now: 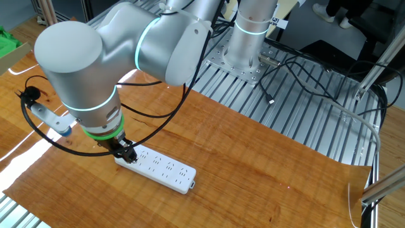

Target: Turn on the power strip by pressing the button

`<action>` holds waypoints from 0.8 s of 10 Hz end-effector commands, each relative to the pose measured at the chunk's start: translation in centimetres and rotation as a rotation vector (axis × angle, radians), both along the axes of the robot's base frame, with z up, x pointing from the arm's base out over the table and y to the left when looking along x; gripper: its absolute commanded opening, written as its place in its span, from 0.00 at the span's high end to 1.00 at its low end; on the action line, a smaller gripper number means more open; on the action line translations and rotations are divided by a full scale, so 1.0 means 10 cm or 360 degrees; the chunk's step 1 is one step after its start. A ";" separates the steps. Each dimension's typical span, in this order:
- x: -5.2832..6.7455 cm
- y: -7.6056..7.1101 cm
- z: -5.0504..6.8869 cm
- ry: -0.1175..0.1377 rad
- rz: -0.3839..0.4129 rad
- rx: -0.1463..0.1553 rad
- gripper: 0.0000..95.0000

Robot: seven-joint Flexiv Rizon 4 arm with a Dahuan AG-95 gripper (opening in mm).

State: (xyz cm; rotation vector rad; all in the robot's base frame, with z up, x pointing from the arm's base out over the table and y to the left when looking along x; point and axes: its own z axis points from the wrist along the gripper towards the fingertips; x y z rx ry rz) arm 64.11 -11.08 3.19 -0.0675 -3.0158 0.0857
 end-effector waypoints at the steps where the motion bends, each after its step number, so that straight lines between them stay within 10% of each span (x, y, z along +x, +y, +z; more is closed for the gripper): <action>1: -0.03 0.00 0.01 0.0002 0.0009 0.0009 0.20; 8: -0.34 -0.14 0.02 -0.0065 0.0011 0.0045 0.20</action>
